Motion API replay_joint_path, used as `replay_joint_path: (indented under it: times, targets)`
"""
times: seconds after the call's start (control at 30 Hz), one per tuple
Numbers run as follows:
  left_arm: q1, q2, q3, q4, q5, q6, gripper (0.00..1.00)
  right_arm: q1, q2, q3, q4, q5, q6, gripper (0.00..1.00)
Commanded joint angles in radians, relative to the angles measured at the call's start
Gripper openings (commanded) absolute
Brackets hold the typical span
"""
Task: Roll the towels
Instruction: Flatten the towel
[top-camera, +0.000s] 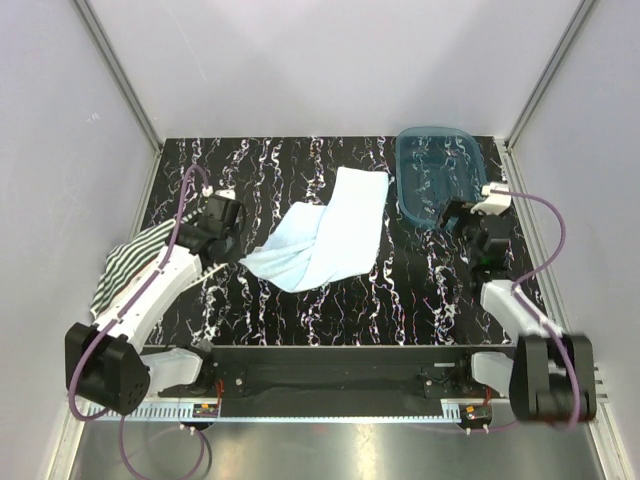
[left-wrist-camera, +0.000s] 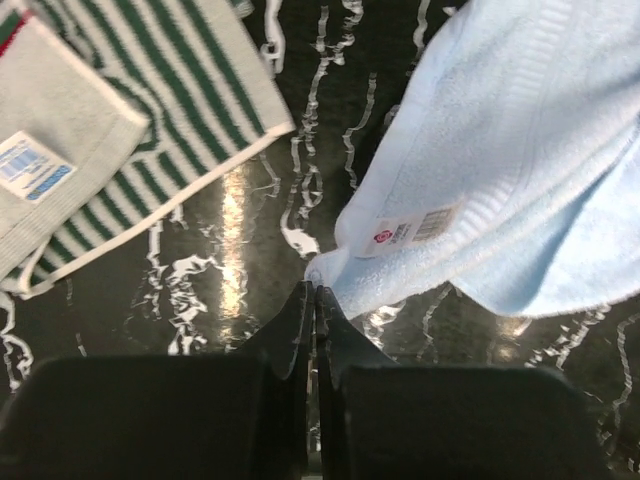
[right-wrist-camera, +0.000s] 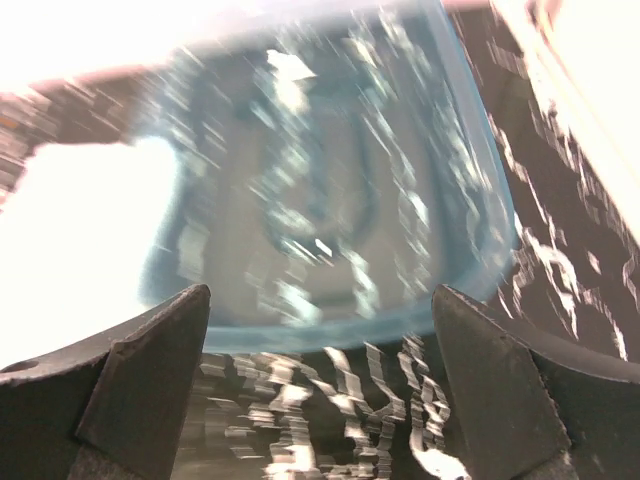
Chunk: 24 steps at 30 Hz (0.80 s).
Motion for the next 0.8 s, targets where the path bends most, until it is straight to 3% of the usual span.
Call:
replay_joint_path:
  times: [0.0, 0.07, 0.1, 0.17, 0.23, 0.33, 0.4, 0.47, 0.5, 0.6, 0.77]
  targets:
    - [0.036, 0.011, -0.030, -0.008, -0.050, 0.034, 0.00, 0.087, -0.240, 0.127, -0.315, -0.030, 0.062, 1.00]
    - [0.045, 0.029, -0.045, 0.001, -0.017, 0.025, 0.00, 0.173, -0.305, 0.244, -0.439, 0.022, 0.064, 1.00]
    - [0.051, 0.035, -0.042, 0.007, -0.003, 0.023, 0.00, 0.293, -0.305, 0.290, -0.560, 0.085, 0.064, 1.00]
    - [0.056, 0.055, -0.035, 0.018, 0.025, 0.026, 0.00, 0.390, -0.255, 0.449, -0.694, 0.104, 0.081, 1.00]
    - [0.063, 0.066, -0.019, 0.017, 0.033, 0.032, 0.00, 0.428, -0.157, 0.561, -0.806, -0.090, 0.151, 1.00]
    - [0.070, 0.061, -0.021, 0.015, 0.036, 0.035, 0.00, 0.406, -0.034, 0.577, -0.754, -0.144, 0.401, 1.00]
    - [0.071, 0.043, -0.031, 0.018, 0.042, 0.031, 0.00, 0.406, 0.168, 0.707, -0.864, -0.226, 0.420, 1.00]
    - [0.071, 0.025, -0.036, 0.023, 0.065, 0.029, 0.00, 0.481, 0.385, 0.976, -1.066, -0.126, 0.382, 1.00]
    - [0.071, 0.022, -0.041, 0.023, 0.069, 0.029, 0.00, 0.503, 0.445, 1.055, -1.107, 0.004, 0.345, 1.00]
    - [0.070, 0.009, -0.039, 0.027, 0.083, 0.029, 0.00, 0.523, 0.678, 1.421, -1.269, 0.120, 0.343, 1.00]
    - [0.070, 0.011, -0.035, 0.030, 0.120, 0.031, 0.00, 0.524, 1.020, 1.787, -1.414, 0.193, 0.334, 0.99]
